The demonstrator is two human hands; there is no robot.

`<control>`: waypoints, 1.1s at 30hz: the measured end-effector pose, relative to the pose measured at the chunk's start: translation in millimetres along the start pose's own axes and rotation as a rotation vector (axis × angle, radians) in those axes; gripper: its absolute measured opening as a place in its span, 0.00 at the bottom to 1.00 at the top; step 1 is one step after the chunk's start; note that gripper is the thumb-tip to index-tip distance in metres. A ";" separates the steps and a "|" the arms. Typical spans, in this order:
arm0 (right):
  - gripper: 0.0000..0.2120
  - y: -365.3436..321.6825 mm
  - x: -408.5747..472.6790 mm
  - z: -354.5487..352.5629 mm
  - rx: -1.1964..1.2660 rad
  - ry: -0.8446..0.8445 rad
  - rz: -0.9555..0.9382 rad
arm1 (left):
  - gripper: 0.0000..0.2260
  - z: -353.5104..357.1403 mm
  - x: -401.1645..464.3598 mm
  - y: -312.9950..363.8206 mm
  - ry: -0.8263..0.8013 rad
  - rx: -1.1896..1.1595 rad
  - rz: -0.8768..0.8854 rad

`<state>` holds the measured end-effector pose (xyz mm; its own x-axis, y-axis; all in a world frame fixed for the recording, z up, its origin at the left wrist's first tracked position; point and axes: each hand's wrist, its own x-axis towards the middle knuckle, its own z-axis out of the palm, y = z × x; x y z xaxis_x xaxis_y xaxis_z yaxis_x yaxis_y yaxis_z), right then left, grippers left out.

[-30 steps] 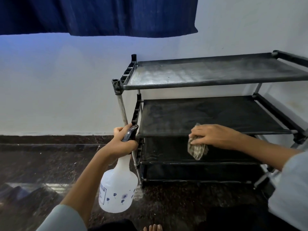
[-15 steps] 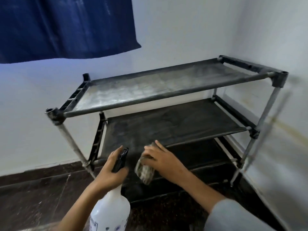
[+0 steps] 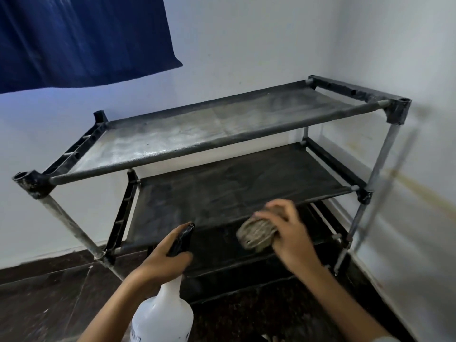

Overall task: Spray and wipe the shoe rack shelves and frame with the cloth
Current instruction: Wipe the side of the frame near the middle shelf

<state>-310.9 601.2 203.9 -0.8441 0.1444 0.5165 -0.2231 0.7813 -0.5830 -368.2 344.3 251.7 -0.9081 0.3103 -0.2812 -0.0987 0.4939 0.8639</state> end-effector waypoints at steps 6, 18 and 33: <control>0.22 -58.6 18.2 57.2 -0.007 -0.150 -0.240 | 0.28 -1.9 3.6 3.7 -0.015 0.017 -0.015; 0.21 75.6 21.8 -86.2 -0.067 0.167 0.147 | 0.29 -12.3 3.3 2.9 -0.042 0.058 -0.057; 0.20 28.5 12.0 -25.3 0.241 0.041 -0.003 | 0.26 45.5 14.3 35.2 -0.086 0.001 0.043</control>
<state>-315.0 640.6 209.3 -0.8238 0.1702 0.5408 -0.3400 0.6151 -0.7114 -366.1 403.1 259.1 -0.8733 0.3996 -0.2786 -0.0601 0.4792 0.8756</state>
